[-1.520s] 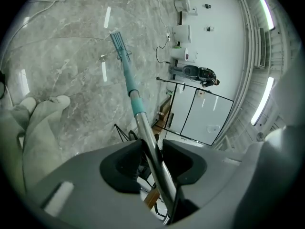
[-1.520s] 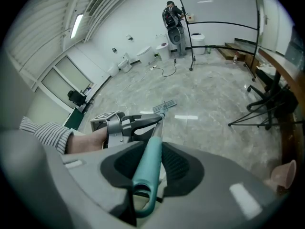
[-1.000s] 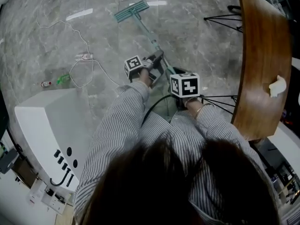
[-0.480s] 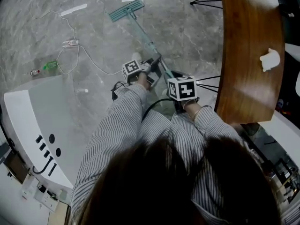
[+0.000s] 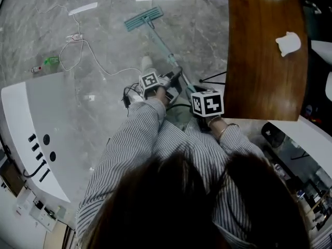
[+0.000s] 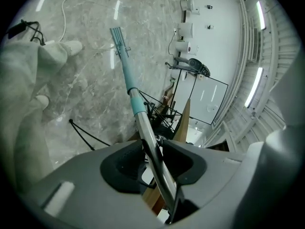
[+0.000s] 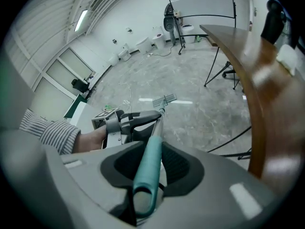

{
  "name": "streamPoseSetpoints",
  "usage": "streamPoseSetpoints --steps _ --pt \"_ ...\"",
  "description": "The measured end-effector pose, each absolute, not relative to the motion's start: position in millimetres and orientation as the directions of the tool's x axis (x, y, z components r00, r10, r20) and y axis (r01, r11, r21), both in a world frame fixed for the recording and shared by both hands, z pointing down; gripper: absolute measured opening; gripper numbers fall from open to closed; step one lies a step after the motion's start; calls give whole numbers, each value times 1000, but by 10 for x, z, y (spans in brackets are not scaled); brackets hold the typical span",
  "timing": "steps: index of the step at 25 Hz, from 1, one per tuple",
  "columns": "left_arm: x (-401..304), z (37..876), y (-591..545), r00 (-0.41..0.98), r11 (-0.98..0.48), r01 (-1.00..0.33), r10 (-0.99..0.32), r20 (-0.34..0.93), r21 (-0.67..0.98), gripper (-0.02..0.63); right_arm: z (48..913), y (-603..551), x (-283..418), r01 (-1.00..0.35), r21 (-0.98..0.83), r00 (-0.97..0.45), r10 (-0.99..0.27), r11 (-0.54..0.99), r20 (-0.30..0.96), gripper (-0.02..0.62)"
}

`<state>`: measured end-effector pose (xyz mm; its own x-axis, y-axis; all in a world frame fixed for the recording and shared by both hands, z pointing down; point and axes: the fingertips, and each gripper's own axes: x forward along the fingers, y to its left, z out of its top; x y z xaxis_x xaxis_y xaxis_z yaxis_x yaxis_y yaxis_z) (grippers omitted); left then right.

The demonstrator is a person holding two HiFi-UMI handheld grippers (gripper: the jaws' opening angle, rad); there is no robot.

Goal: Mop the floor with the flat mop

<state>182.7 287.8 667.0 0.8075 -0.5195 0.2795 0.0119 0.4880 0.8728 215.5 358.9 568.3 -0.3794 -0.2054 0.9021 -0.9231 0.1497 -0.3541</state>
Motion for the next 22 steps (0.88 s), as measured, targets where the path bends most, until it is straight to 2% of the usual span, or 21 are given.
streamPoseSetpoints --steps 9,13,22 --pt "2000 6520 3400 837 490 -34 -462 293 871 132 5524 4074 2316 -913 -389 -408 -225 125 885 118" --pt "1924 6511 3394 826 486 -26 -482 293 873 124 5521 4078 2233 -916 -380 -401 -264 130 877 118" --pt "1867 6499 3467 825 475 -21 -489 283 880 125 5505 4154 2167 -919 -368 -394 -256 143 883 118"
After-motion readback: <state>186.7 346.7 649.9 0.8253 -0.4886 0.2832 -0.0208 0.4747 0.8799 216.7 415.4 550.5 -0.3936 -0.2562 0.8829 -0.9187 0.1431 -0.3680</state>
